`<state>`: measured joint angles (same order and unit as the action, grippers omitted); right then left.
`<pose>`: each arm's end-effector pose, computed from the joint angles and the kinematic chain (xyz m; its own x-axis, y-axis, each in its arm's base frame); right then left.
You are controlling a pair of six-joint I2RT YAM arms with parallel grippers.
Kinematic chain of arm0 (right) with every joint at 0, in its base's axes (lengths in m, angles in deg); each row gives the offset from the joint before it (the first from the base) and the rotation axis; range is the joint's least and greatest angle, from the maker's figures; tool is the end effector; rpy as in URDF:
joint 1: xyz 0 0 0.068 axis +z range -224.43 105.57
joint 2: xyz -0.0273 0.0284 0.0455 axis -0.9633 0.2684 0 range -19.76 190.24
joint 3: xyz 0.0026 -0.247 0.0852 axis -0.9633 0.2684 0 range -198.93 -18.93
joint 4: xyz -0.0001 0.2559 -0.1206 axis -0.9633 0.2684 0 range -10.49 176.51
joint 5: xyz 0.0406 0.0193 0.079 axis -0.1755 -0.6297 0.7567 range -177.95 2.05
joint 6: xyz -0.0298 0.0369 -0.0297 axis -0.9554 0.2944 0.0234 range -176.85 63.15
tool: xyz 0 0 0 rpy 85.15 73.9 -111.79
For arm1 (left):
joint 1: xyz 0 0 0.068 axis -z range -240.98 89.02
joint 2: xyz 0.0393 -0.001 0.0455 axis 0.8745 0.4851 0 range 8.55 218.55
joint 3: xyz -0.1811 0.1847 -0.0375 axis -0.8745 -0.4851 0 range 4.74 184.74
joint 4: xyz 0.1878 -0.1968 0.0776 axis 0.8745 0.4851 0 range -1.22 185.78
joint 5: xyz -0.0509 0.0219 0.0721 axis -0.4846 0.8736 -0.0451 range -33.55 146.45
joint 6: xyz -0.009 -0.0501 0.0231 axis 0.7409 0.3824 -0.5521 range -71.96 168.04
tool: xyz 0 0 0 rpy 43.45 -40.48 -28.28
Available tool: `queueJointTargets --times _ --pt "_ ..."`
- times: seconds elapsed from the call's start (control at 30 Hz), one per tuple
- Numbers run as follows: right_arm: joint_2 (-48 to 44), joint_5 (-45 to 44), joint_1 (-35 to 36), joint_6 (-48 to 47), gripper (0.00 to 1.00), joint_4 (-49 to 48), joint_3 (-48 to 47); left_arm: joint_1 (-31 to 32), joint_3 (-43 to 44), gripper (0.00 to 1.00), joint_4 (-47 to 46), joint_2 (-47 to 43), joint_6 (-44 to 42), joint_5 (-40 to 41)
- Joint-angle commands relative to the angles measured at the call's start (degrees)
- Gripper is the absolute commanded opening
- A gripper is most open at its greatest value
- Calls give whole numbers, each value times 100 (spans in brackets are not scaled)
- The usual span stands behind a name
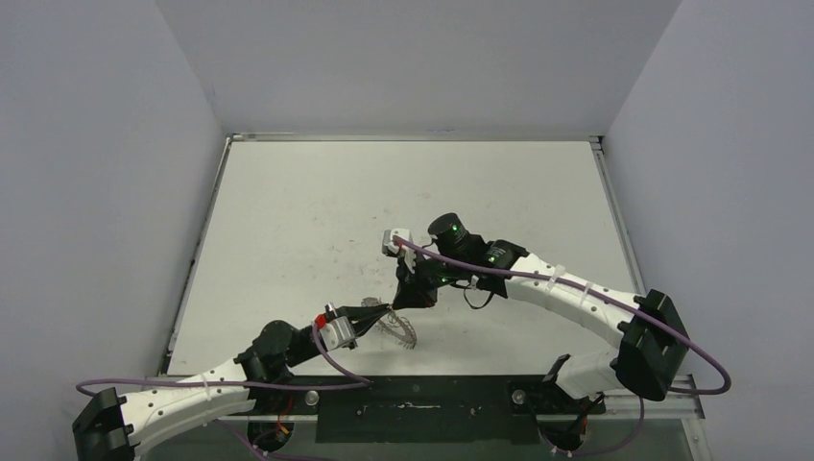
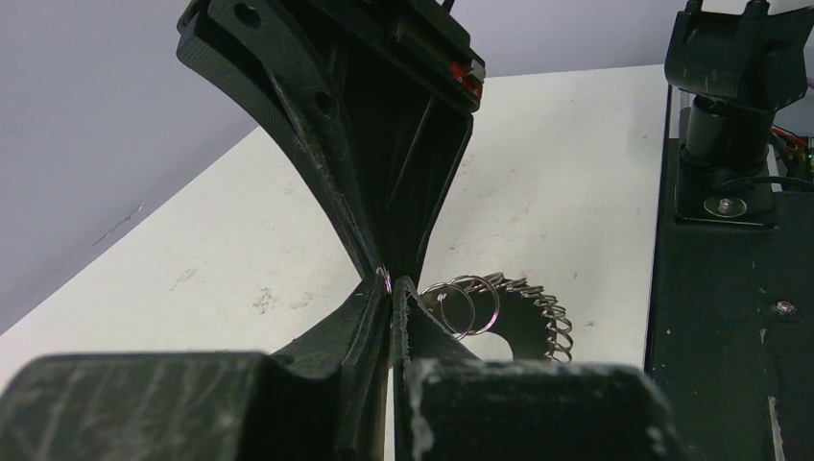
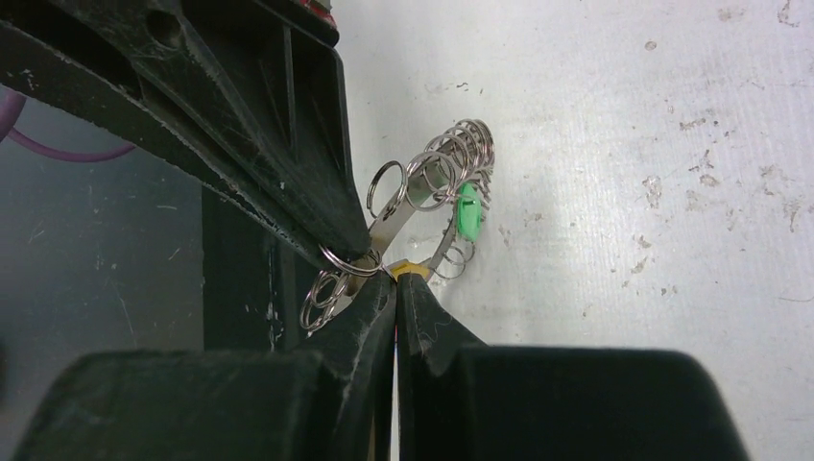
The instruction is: Put the keys on the keyring
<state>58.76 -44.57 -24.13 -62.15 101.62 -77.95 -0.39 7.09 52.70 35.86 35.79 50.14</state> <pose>0.1831 0.2620 0.2599 -0.3403 -0.5151 -0.7867 -0.9227 0.0217 0.3850 0.0818 -0.1538 0.1923 0.2874 -0.0805 -0.9544 0.8778 0.4209 0.2288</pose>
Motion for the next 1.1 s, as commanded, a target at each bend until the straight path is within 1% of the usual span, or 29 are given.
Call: queueJointTargets --times 0.0,0.3,0.33,0.4,0.47,0.57,0.63,0.7,0.83,0.87,1.07 --pt "135 363 -65 24 0 -680 123 13 81 0 -699 -135 40 -189" --pt "-92 783 -99 141 0 -1996 810 13 43 0 -714 -190 69 -195" --pt "-160 808 -117 137 4 -2136 914 13 35 0 -714 -201 69 -196" --pt "-371 765 -149 182 17 -2702 1187 13 25 0 -716 -259 84 -194" --pt "-575 732 -173 262 22 -3187 1536 16 12 0 -710 -305 91 -188" --pt "-796 668 -194 398 26 -3956 1954 13 -19 0 -732 -376 116 -187" --pt "-883 649 -205 454 29 -4263 2119 13 -37 0 -738 -400 125 -202" --pt "-984 614 -217 424 31 -4341 2201 13 -51 0 -738 -446 135 -221" --pt "-1344 509 -247 221 41 -4313 2334 13 -85 0 -741 -556 175 -273" --pt "-1570 551 -241 75 47 -4303 2360 13 -94 0 -740 -598 191 -347" --pt "-1531 1014 -240 -155 48 -4233 2211 13 -103 0 -748 -640 224 -380"
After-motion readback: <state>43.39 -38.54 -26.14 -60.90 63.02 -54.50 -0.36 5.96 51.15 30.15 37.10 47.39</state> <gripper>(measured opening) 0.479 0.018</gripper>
